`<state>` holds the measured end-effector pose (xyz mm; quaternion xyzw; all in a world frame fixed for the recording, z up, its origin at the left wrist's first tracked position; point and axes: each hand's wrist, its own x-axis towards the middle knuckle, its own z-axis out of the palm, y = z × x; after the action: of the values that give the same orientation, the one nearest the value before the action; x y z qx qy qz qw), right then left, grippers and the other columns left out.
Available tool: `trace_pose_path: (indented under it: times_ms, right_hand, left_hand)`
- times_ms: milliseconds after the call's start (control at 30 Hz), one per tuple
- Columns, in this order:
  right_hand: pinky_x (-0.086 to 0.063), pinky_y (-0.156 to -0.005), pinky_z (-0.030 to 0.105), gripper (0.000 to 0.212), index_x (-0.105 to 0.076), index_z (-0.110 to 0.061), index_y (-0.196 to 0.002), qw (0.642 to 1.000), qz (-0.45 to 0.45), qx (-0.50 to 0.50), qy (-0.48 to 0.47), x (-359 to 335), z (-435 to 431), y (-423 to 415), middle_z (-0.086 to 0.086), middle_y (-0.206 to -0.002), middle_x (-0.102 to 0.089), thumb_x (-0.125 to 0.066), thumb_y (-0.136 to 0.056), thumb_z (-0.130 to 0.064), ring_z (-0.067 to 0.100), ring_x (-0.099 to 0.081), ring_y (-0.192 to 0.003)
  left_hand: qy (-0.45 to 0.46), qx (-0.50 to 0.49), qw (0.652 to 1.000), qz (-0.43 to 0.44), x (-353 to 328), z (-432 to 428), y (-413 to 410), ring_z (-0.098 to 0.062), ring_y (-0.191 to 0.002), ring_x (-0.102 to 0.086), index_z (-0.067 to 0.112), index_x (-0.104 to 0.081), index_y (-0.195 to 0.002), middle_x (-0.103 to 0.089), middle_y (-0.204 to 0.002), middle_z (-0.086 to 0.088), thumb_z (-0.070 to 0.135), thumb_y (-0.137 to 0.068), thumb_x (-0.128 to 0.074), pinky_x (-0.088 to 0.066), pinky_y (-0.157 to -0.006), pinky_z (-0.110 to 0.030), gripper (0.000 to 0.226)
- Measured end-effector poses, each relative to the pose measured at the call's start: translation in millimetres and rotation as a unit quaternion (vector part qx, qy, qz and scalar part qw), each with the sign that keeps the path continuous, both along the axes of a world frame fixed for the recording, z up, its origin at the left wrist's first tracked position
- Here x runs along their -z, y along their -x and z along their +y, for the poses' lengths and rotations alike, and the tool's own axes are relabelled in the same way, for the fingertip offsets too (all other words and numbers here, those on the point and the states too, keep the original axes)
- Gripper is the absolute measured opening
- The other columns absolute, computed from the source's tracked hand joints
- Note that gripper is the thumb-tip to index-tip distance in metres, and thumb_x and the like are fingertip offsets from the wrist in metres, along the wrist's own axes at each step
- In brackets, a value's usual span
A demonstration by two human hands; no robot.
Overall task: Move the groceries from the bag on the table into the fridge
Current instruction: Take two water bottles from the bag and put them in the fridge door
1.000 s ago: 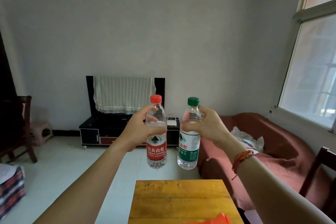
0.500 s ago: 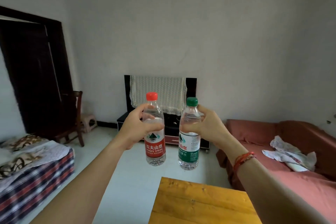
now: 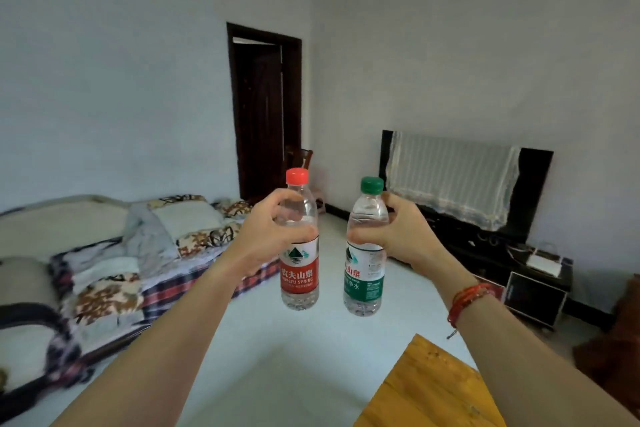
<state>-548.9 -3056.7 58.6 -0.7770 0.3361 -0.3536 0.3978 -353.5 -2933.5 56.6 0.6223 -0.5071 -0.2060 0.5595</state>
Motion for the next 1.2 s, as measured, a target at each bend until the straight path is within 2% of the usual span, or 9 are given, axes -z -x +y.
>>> trace_pose_path:
  times_ms: [133,333,467,567,700,800,933,1067,1200]
  right_hand:
    - [-0.057,-0.094,0.051,0.048,-0.068,-0.027,-0.105,0.997,0.009,-0.072,-0.006,-1,27,-62,-0.004,-0.097,-0.077,-0.092,-0.063,-0.018,0.019,-0.074,-0.094]
    - [-0.057,-0.086,0.037,0.047,-0.067,-0.033,-0.100,0.982,0.002,-0.187,0.002,0,92,-160,-0.012,-0.093,-0.077,-0.092,-0.063,-0.017,0.008,-0.073,-0.089]
    - [-0.059,-0.087,0.043,0.053,-0.068,-0.029,-0.106,0.967,0.001,-0.253,-0.001,5,142,-219,-0.009,-0.097,-0.078,-0.092,-0.059,-0.020,0.012,-0.075,-0.090]
    - [-0.059,-0.089,0.045,0.063,-0.066,-0.032,-0.112,0.955,0.005,-0.297,-0.011,6,180,-256,-0.009,-0.102,-0.077,-0.093,-0.055,-0.027,0.011,-0.074,-0.093]
    - [-0.052,-0.077,0.027,0.054,-0.055,-0.035,-0.102,0.925,0.004,-0.379,-0.009,6,230,-296,-0.022,-0.093,-0.065,-0.090,-0.068,-0.013,-0.003,-0.064,-0.084]
    - [-0.047,-0.072,0.023,0.054,-0.052,-0.038,-0.099,0.897,0.002,-0.442,-0.020,6,263,-321,-0.023,-0.085,-0.059,-0.088,-0.071,-0.010,-0.005,-0.058,-0.081]
    - [-0.053,-0.091,0.039,0.084,-0.052,-0.021,-0.139,0.863,0.019,-0.504,-0.030,9,306,-350,-0.009,-0.110,-0.070,-0.092,-0.065,-0.016,0.011,-0.067,-0.097]
    - [-0.057,-0.090,0.042,0.062,-0.065,-0.029,-0.114,0.819,0.025,-0.573,-0.010,11,337,-378,-0.003,-0.103,-0.078,-0.093,-0.060,-0.021,0.014,-0.073,-0.097]
    - [-0.060,-0.087,0.045,0.054,-0.067,-0.029,-0.108,0.774,0.023,-0.633,0.007,11,370,-390,-0.004,-0.096,-0.079,-0.092,-0.060,-0.021,0.014,-0.075,-0.092]
  left_hand:
    - [-0.006,-0.072,0.997,0.005,3,55,-46,-0.018,-0.098,-0.066,0.034,-0.058,-0.118,-0.066,-0.109,0.001,0.019,-0.071,-0.083,-0.055,-0.077,-0.037,0.055]
    - [-0.008,-0.171,0.985,0.001,6,155,-111,-0.014,-0.096,-0.065,0.033,-0.055,-0.125,-0.065,-0.108,0.001,0.016,-0.076,-0.080,-0.051,-0.067,-0.027,0.057]
    - [-0.014,-0.245,0.969,-0.004,9,226,-144,-0.017,-0.093,-0.069,0.037,-0.057,-0.118,-0.067,-0.106,0.002,0.020,-0.074,-0.082,-0.057,-0.074,-0.039,0.053]
    - [-0.013,-0.296,0.955,0.000,10,276,-156,-0.017,-0.092,-0.068,0.033,-0.058,-0.116,-0.067,-0.105,-0.003,0.014,-0.075,-0.081,-0.052,-0.069,-0.030,0.050]
    - [-0.017,-0.369,0.929,0.003,11,337,-167,-0.018,-0.093,-0.068,0.033,-0.061,-0.115,-0.067,-0.103,-0.003,0.015,-0.073,-0.083,-0.052,-0.070,-0.032,0.051]
    - [-0.013,-0.429,0.903,0.012,15,376,-170,-0.020,-0.094,-0.068,0.033,-0.062,-0.113,-0.068,-0.101,-0.004,0.009,-0.073,-0.082,-0.053,-0.074,-0.036,0.050]
    - [-0.011,-0.496,0.868,0.019,17,419,-163,-0.017,-0.087,-0.070,0.033,-0.064,-0.110,-0.068,-0.098,-0.004,0.008,-0.072,-0.083,-0.051,-0.065,-0.028,0.050]
    - [0.003,-0.571,0.820,0.031,18,449,-149,-0.020,-0.090,-0.070,0.032,-0.064,-0.109,-0.069,-0.099,-0.007,0.015,-0.062,-0.087,-0.053,-0.067,-0.031,0.055]
    - [0.008,-0.628,0.778,0.033,20,473,-126,-0.022,-0.093,-0.071,0.036,-0.064,-0.109,-0.070,-0.101,-0.008,0.022,-0.058,-0.086,-0.056,-0.076,-0.039,0.057]
